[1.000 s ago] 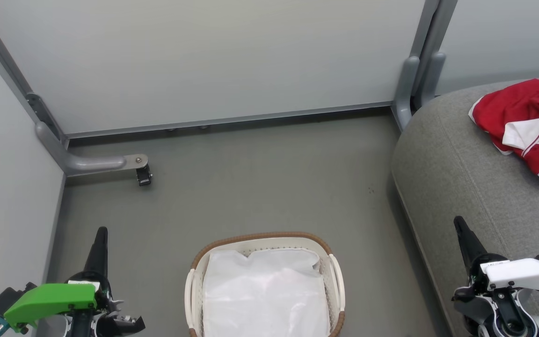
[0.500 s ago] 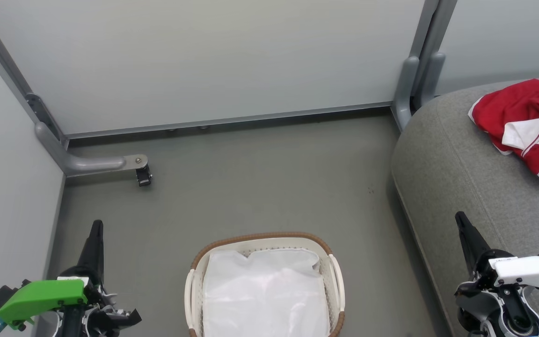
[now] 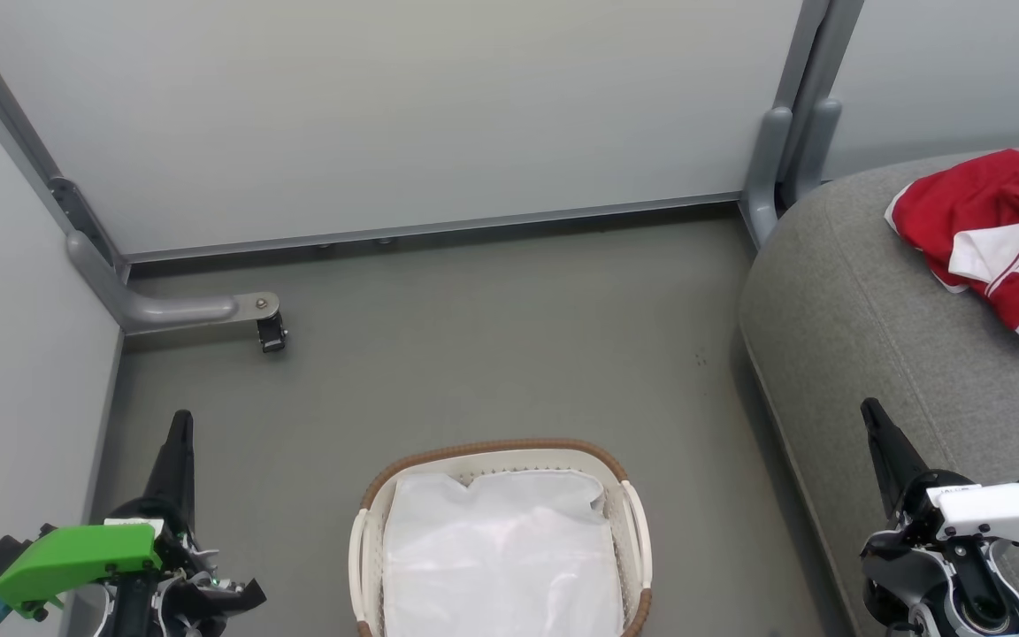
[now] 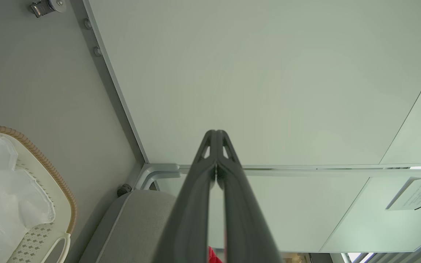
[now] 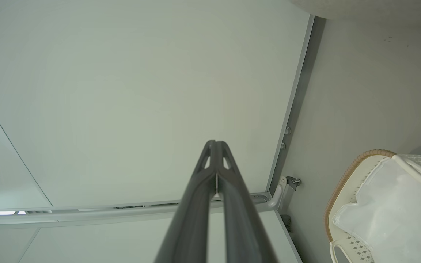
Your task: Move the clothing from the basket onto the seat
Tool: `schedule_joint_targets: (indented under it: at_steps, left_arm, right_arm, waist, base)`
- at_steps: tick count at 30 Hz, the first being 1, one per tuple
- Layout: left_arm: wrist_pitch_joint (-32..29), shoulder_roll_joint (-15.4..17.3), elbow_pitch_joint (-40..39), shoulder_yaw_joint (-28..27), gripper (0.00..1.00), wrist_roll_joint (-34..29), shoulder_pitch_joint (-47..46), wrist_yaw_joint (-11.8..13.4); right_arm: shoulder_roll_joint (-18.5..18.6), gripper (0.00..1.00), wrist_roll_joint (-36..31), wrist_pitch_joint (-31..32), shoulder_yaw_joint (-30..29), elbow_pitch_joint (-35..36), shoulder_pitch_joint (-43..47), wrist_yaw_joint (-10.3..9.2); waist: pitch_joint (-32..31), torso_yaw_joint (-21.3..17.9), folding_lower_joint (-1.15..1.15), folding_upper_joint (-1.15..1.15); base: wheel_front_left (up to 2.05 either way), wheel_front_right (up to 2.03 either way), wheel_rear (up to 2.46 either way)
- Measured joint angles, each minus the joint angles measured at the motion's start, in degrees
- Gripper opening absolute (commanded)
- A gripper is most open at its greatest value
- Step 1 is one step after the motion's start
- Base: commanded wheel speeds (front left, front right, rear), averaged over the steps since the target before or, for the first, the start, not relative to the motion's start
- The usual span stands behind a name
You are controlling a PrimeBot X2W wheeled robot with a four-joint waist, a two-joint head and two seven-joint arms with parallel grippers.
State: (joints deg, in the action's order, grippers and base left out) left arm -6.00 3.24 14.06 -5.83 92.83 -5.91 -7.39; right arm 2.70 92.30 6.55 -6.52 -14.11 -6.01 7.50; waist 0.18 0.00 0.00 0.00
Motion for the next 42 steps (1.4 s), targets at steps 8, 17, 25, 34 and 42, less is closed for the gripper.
schedule_joint_targets:
  at_steps: [8,17,25,34,42]
  left_arm:
    - [0.0,0.0,0.0,-0.1,0.00,0.0,0.0,0.0]
    - [-0.1,-0.1,0.0,-0.1,0.00,0.0,0.0,0.0]
    - [-0.2,-0.1,0.0,-0.2,0.00,0.0,0.0,0.0]
    - [-0.2,-0.1,0.0,-0.3,0.00,-0.1,0.0,0.0]
    - [-0.4,-0.2,0.0,-0.3,0.00,-0.1,0.0,0.0]
  right_arm:
    - [0.0,0.00,0.0,0.0,0.0,0.0,0.0,0.00]
    - [0.0,0.00,0.0,0.0,0.0,0.0,0.0,0.00]
    - [0.0,0.00,0.0,0.0,0.0,0.0,0.0,0.00]
    - [0.0,0.00,0.0,0.0,0.0,0.0,0.0,0.00]
    - [0.0,0.00,0.0,0.0,0.0,0.0,0.0,0.00]
  waist:
    - [0.0,0.0,0.00,0.00]
    - [0.0,0.0,0.00,0.00]
    - [0.0,0.0,0.00,0.00]
    - [0.0,0.0,0.00,0.00]
    - [0.0,0.0,0.00,0.00]
  base:
    - [0.00,0.00,0.00]
    - [0.00,0.00,0.00]
    - [0.00,0.00,0.00]
    - [0.00,0.00,0.00]
    - [0.00,0.00,0.00]
